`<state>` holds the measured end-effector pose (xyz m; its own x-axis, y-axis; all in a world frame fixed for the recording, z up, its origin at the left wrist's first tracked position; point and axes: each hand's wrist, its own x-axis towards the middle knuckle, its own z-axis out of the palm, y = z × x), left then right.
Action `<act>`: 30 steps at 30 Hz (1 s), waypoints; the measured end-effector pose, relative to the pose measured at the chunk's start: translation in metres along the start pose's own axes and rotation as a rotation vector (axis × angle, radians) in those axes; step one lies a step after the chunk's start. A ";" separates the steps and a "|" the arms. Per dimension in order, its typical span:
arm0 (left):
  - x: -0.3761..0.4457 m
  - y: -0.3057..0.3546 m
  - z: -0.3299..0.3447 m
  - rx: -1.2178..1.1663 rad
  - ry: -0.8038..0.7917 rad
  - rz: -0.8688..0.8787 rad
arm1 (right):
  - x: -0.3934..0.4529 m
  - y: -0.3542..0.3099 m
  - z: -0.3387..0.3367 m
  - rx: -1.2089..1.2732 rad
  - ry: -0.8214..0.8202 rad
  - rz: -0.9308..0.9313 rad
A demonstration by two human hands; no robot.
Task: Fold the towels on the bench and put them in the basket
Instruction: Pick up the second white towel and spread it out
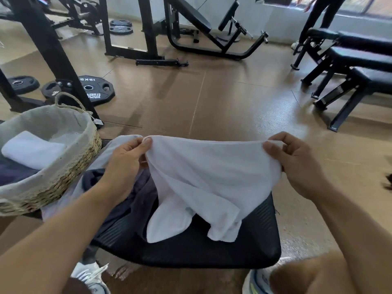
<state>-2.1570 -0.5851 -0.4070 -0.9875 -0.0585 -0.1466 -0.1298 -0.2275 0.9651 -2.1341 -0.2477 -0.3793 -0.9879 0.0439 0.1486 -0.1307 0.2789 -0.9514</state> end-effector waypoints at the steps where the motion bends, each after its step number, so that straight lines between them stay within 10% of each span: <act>1: -0.003 0.003 -0.001 -0.010 0.016 -0.001 | -0.004 -0.005 0.001 -0.007 0.004 -0.019; 12: -0.044 0.044 0.000 0.042 -0.003 0.068 | -0.036 -0.062 0.004 0.134 0.120 -0.035; 22: -0.112 0.130 -0.009 0.003 -0.216 0.357 | -0.081 -0.152 -0.044 0.262 -0.166 -0.154; 30: -0.051 0.042 -0.003 0.430 -0.153 -0.071 | -0.031 -0.047 -0.042 -0.213 0.008 0.224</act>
<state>-2.1117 -0.5950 -0.3593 -0.9726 0.0943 -0.2127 -0.1908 0.1998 0.9611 -2.0935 -0.2215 -0.3278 -0.9894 0.1341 -0.0553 0.1112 0.4560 -0.8830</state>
